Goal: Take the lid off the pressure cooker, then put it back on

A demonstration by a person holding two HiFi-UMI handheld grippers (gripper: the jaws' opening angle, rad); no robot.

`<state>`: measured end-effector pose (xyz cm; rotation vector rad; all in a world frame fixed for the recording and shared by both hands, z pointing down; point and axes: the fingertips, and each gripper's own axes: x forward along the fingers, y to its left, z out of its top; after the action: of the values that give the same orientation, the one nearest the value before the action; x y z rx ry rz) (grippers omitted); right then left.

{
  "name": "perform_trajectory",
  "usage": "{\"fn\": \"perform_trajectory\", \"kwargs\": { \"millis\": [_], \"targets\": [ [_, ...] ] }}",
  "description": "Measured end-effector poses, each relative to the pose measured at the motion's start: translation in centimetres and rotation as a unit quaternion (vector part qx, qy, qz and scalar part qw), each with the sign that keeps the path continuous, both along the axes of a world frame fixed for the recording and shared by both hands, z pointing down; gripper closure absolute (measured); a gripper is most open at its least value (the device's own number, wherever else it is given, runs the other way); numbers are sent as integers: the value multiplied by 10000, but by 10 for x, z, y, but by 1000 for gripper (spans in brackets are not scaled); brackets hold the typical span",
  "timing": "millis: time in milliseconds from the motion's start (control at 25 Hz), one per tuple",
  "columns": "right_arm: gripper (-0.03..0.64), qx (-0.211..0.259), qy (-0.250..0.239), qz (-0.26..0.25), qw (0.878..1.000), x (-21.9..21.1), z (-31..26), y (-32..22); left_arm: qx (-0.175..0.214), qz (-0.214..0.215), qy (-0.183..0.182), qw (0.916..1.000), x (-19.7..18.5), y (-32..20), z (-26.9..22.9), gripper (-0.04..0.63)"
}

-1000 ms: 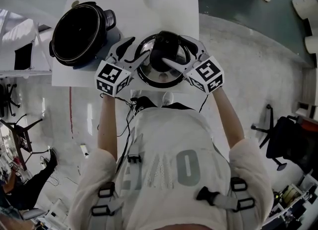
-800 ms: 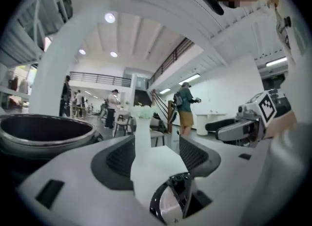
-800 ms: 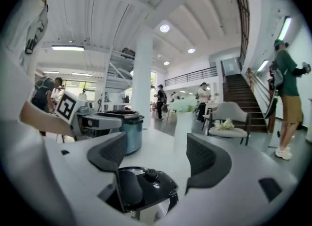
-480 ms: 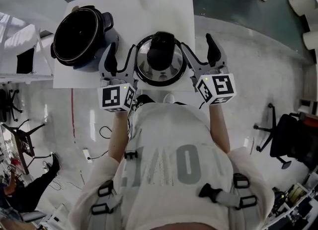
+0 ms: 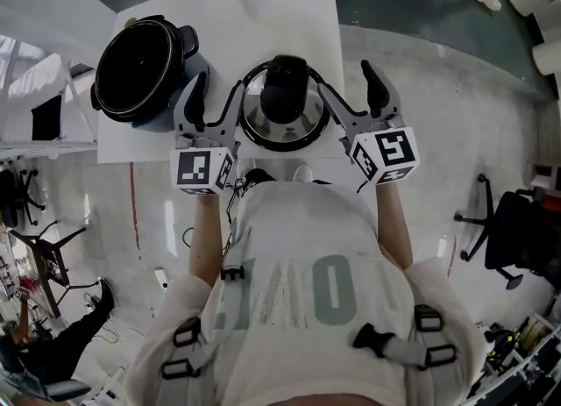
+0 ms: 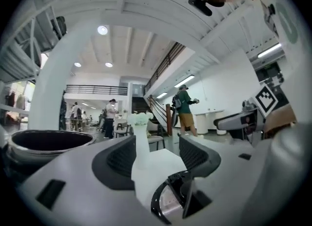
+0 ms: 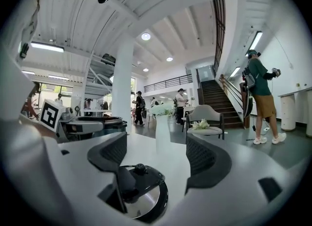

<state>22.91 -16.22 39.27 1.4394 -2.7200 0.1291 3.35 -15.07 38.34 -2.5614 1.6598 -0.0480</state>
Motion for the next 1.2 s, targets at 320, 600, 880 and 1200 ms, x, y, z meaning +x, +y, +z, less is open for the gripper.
{"fn": "perform_trajectory", "kwargs": {
  "millis": [320,600,880,1200],
  "targets": [
    [241,-54,1346,-1558,9786,-46,28,10,-559,2049,-1333,9680,43,0,49,324],
    [241,-477,2062,-2649,9408,-67,74,21,-1309,3329,-2877,8884,66,9,114,304],
    [241,-1047,2737,-3212,9005,-78,142,34,-1840,3835,-3160,8481,73,9,156,294],
    [260,-1168,2832,-3236,8952,-86,163,26,-1845,4014,-3353,8321,84,7,174,291]
  ]
}}
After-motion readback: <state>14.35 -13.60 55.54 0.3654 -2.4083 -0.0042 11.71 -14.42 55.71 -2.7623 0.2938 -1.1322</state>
